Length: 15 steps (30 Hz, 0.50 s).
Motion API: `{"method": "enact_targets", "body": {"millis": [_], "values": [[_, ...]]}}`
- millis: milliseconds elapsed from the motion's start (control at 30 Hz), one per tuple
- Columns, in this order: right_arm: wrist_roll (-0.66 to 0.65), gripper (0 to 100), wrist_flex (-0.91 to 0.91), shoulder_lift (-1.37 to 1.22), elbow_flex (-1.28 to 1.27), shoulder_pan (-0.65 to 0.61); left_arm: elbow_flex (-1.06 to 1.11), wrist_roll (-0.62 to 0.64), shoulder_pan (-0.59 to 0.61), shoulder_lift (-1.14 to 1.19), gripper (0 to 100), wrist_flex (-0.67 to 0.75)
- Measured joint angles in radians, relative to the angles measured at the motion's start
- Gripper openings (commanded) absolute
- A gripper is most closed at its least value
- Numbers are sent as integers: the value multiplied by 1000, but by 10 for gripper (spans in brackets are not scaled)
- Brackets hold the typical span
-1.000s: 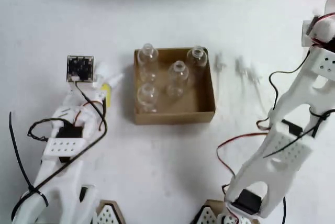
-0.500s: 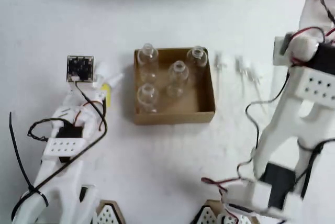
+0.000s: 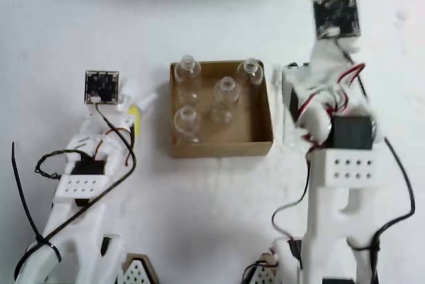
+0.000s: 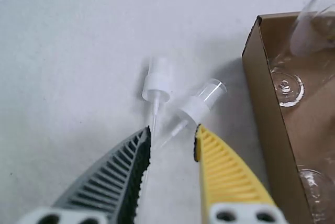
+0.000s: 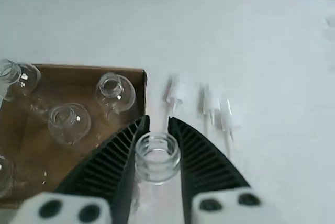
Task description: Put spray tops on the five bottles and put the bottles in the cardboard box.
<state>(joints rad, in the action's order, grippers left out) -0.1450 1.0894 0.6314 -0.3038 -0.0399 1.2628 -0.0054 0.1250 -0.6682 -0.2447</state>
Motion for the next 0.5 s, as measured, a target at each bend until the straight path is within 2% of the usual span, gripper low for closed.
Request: {"method": "enact_targets", "body": {"millis": [300,500], "values": [[2,16,-585,213,-474,-46,0,0,0,0,138,0],[2,16,-835,233,-646,-83,0,0,0,0,138,0]]}}
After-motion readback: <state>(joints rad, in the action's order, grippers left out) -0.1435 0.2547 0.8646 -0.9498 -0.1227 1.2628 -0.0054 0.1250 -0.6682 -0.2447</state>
